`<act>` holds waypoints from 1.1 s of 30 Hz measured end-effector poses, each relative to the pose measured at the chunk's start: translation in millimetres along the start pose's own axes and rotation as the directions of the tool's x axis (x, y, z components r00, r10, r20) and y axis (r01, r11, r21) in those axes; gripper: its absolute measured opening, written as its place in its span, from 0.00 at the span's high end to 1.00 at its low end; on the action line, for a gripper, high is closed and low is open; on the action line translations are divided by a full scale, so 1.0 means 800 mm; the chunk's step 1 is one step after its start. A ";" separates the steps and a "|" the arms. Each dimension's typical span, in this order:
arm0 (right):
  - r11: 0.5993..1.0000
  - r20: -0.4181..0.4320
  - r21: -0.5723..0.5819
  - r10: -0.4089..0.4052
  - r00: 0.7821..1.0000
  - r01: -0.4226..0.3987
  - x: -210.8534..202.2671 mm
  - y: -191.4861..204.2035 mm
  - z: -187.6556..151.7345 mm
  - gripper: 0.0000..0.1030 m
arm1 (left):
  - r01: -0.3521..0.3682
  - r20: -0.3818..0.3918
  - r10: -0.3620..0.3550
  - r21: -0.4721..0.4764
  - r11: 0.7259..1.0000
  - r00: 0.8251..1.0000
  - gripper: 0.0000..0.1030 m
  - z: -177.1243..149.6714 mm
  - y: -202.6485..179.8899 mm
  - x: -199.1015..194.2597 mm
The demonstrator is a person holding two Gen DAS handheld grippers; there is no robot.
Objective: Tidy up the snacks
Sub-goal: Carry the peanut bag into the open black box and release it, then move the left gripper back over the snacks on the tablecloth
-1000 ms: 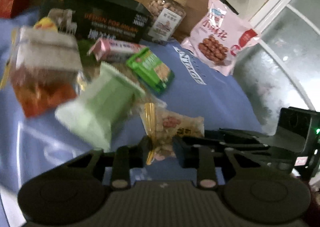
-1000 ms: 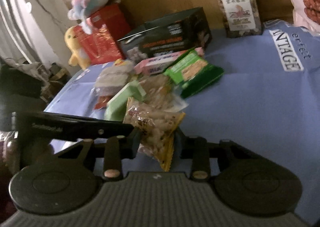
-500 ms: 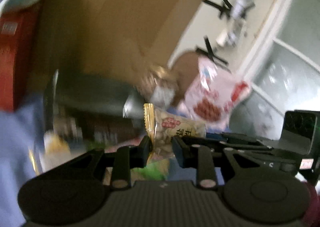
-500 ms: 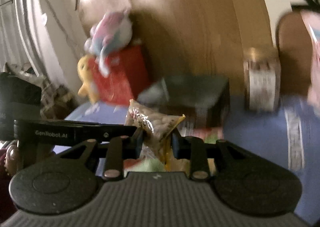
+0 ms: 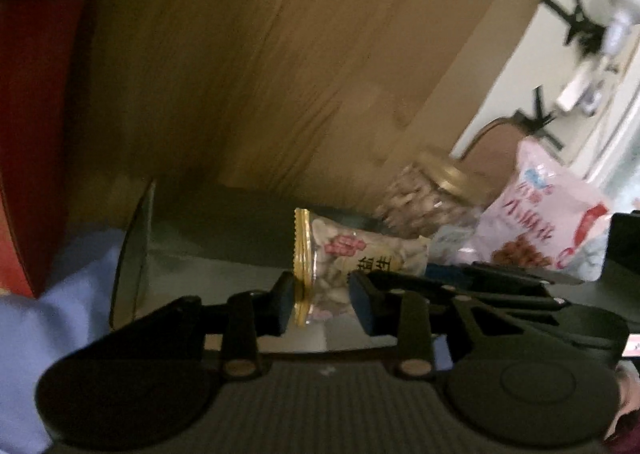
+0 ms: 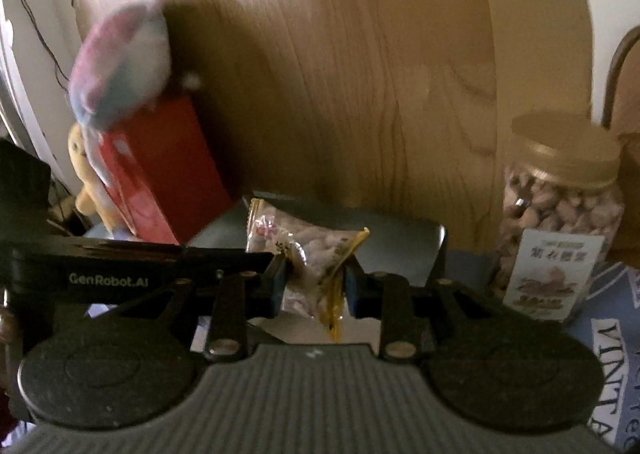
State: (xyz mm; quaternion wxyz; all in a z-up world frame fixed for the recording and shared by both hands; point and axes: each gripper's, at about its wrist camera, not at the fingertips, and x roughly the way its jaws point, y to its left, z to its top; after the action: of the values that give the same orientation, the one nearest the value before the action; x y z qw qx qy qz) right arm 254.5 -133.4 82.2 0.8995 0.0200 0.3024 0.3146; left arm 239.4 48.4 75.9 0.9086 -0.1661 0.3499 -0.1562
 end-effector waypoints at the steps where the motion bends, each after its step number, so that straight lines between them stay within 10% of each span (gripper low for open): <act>1: 1.000 -0.005 -0.008 -0.010 1.000 0.010 0.003 0.001 -0.005 0.65 | -0.009 -0.005 0.009 0.004 1.000 1.000 0.71 -0.004 0.004 0.003; 11: 0.981 0.227 0.195 -0.055 0.972 0.010 -0.106 -0.039 -0.054 0.45 | 0.081 0.163 -0.071 -0.060 0.995 0.984 0.59 -0.045 0.024 -0.105; 16: 0.901 0.092 0.432 -0.009 0.996 -0.032 -0.088 -0.082 -0.117 0.46 | 0.105 0.045 -0.102 -0.073 0.992 0.994 0.59 -0.089 -0.008 -0.079; 22: 0.815 0.012 0.562 0.160 0.987 -0.138 -0.064 -0.095 -0.151 0.61 | -0.070 -0.040 0.067 -0.081 0.994 0.997 0.65 -0.119 -0.023 -0.028; 33: 0.954 0.097 0.273 0.098 0.990 -0.121 -0.164 0.004 -0.154 0.61 | 0.012 0.095 -0.005 -0.077 0.997 0.995 0.65 -0.152 -0.039 -0.127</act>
State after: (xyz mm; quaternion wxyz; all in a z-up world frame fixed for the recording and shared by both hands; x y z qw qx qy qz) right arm 103.0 -225.5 52.5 0.8807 0.1758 0.3046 0.3173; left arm 78.8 37.9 62.9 0.9165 -0.2098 0.3113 -0.1386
